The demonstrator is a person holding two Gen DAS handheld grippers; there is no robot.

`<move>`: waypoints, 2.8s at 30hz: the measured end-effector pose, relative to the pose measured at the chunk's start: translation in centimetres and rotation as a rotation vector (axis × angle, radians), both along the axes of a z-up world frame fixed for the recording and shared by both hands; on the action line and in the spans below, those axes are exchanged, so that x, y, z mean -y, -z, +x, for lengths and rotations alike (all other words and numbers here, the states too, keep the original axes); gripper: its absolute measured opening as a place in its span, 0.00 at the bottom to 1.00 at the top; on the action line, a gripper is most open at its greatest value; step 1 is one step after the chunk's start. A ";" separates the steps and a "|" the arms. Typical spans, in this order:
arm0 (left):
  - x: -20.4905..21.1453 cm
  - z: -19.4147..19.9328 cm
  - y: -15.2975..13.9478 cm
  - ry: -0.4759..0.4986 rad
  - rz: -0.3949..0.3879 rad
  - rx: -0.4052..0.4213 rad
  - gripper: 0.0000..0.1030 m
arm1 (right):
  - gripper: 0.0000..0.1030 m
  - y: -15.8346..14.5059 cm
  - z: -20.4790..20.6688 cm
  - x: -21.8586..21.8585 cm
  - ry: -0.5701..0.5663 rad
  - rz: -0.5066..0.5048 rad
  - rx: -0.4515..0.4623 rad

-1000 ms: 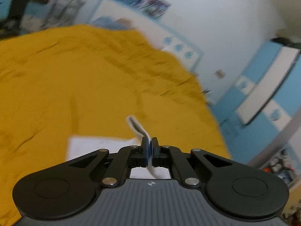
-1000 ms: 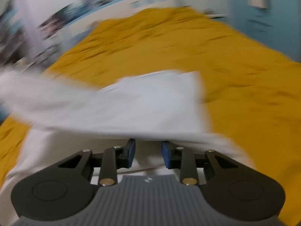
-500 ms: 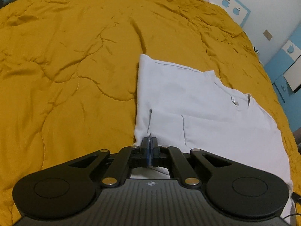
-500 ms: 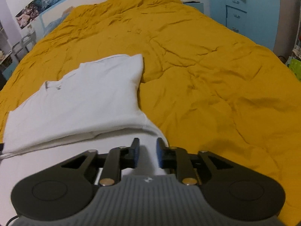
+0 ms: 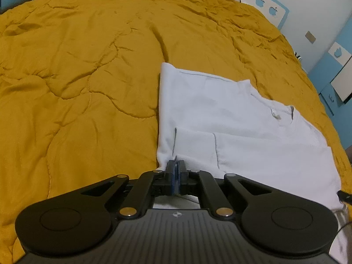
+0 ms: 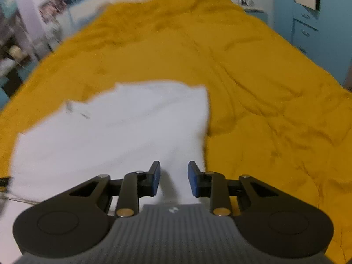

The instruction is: Fold small clothes

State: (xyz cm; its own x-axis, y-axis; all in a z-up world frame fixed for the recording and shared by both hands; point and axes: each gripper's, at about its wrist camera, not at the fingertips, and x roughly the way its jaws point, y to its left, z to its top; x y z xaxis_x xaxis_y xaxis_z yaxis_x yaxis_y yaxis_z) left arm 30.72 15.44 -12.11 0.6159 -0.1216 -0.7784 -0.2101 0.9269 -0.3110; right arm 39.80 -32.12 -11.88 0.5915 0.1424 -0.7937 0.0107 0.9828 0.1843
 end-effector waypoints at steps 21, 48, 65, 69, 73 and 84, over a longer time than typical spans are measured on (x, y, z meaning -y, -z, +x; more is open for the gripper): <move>1.7 -3.9 -5.2 0.117 0.141 0.022 0.48 | 0.34 -4.5 -4.2 -1.3 -0.166 -0.078 0.003; 7.3 -27.2 -7.1 0.636 0.354 0.111 0.61 | 0.49 -8.1 -30.3 -1.5 -0.550 -0.219 0.015; 13.2 -35.0 1.2 0.977 0.964 0.118 0.82 | 0.71 -2.7 -36.4 -4.5 -0.837 -0.542 0.075; 14.6 -35.3 4.3 1.007 1.174 0.137 0.83 | 0.71 -1.5 -36.4 -4.7 -0.873 -0.596 0.080; 15.3 -35.7 6.4 0.984 1.299 0.165 0.64 | 0.71 -0.4 -36.6 -5.0 -0.902 -0.656 0.107; 14.2 -35.9 -2.0 0.854 1.005 0.248 0.07 | 0.17 -1.4 -38.0 -4.6 -0.987 -0.749 0.150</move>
